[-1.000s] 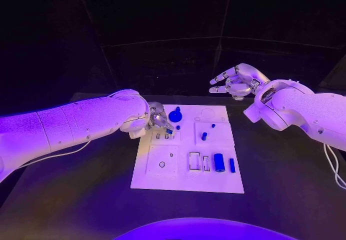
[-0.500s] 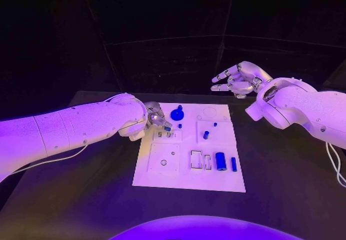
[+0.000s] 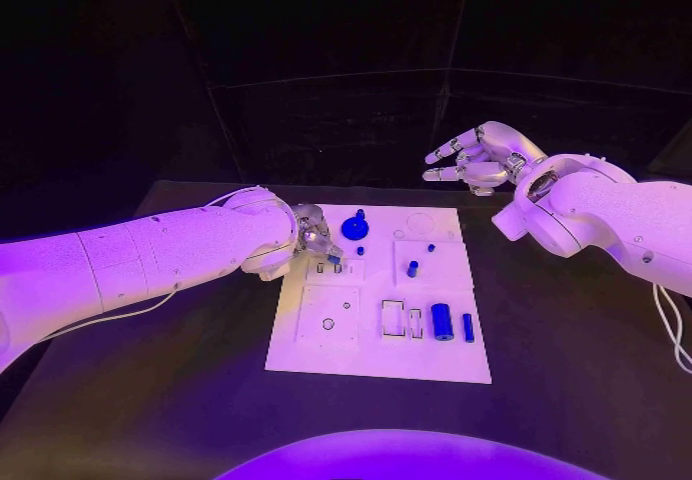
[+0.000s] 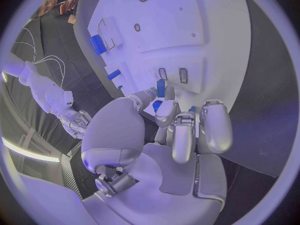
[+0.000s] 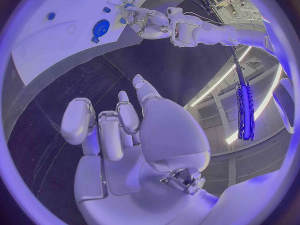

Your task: Assemble the parts on the task board

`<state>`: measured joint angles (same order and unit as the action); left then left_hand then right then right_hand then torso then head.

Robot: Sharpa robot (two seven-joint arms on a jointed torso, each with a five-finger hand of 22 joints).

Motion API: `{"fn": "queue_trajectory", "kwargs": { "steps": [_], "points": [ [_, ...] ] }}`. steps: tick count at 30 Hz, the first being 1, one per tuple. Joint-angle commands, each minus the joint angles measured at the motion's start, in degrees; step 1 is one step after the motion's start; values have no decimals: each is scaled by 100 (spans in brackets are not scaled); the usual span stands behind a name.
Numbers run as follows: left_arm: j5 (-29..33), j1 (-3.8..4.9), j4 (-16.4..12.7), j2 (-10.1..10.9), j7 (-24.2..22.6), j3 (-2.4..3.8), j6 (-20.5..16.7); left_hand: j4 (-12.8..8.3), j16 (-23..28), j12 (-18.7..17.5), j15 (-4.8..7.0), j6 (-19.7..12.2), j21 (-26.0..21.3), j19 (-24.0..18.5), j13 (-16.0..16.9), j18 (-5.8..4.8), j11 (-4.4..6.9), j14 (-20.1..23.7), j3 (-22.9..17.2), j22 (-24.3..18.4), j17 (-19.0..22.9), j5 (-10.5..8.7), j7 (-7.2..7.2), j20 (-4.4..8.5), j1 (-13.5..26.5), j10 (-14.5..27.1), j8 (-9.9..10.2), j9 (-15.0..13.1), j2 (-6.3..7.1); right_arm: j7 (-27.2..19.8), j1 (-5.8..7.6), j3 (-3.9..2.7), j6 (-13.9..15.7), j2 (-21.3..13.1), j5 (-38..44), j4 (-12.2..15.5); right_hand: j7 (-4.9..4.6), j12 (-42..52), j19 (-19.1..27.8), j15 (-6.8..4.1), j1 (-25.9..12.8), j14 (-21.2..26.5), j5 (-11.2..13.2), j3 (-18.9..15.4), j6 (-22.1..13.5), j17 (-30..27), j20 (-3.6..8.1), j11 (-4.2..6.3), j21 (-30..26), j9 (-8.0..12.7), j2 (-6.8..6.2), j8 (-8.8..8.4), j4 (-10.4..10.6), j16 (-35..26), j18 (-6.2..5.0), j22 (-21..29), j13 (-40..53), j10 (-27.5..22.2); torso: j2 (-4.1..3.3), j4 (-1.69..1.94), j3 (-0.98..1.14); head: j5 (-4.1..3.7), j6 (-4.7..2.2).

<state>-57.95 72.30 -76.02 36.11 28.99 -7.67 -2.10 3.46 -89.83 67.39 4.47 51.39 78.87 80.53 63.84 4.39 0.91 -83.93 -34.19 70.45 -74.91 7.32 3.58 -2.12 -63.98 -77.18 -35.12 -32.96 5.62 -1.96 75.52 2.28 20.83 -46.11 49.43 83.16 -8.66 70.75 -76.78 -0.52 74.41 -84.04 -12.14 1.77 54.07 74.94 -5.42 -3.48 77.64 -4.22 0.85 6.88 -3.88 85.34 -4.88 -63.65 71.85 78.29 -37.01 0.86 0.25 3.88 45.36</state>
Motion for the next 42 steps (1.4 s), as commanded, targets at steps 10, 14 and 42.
{"fn": "queue_trajectory", "kwargs": {
  "steps": [10, 14, 42],
  "points": [
    [-237, -9, 34, -58, 28, 2, 472, -747, -17, -15, -10, 2, -19, 36, 0, -16, 16, -607, -778, -2, -1509, 0, -38, 9, 3, -29, -41, -15, -72, -19, 12, -3, -32, 12, 13, 1, -1, -10, 40, -26, 21, -348, -18, -31, 48, 333, 4, -7, -39, 7, 10, 19, -1, -23, -54, 6, -6, -39, 0, 2, 1, -10, 36],
    [-239, -10, 50, -73, 32, 2, 542, -734, -17, -10, -8, -1, -18, 37, 0, -17, 19, -607, -758, 2, -1509, -7, -43, 10, 26, -35, -52, -26, -73, -19, 12, -3, -33, 15, 13, -1, -1, -10, 40, -26, 21, -348, -18, -31, 48, 333, 4, -7, -39, 7, 10, 19, -1, -23, -54, 6, -6, -39, 3, 5, 5, -20, 60],
    [-263, -11, 100, -150, 41, 1, 814, -643, -17, 64, 31, 69, 0, 64, 58, -26, 68, -607, -491, 54, -1509, -21, -112, 40, 184, -80, -133, -77, -65, -21, 11, -3, -47, 37, 13, -12, -1, -8, 39, -26, 9, -349, -27, -50, 46, 334, 4, -7, -42, 11, 17, 19, 7, -25, -54, 7, -7, -37, -1, 0, 4, -36, 76]
  ]
}}
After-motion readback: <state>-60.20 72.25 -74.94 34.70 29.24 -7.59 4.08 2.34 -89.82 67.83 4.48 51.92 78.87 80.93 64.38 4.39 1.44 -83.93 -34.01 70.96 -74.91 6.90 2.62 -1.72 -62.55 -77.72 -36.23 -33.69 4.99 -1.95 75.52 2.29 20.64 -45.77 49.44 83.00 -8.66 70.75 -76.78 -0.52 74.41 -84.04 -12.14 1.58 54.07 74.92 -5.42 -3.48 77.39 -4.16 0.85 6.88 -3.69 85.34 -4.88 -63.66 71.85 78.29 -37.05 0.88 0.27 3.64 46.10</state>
